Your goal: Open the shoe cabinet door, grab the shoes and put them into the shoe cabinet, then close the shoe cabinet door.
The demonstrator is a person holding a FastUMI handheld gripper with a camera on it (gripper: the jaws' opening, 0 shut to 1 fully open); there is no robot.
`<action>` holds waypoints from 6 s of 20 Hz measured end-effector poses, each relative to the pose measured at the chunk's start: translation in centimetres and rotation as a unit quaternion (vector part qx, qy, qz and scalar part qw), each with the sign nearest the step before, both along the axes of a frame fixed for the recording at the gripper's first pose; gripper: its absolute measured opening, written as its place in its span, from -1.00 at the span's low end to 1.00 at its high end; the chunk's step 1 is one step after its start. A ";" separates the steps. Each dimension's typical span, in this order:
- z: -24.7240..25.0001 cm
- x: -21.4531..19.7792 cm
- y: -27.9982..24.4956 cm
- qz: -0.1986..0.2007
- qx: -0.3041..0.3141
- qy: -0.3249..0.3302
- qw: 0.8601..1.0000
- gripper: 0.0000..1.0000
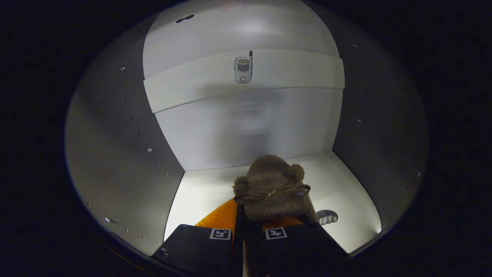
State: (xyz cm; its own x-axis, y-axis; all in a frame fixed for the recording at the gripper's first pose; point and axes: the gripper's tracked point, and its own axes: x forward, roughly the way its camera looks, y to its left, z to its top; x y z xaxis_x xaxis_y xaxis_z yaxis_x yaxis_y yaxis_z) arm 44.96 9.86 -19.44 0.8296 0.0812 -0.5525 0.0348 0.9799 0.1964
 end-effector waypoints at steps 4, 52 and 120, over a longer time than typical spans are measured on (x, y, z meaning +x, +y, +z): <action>0.9 -1.4 0.2 0.012 -0.002 0.001 1.000 -0.56; 20.2 -53.2 -16.4 0.007 -0.031 -0.295 0.955 0.96; 17.3 -43.8 -9.0 0.041 -0.012 -0.248 0.968 0.96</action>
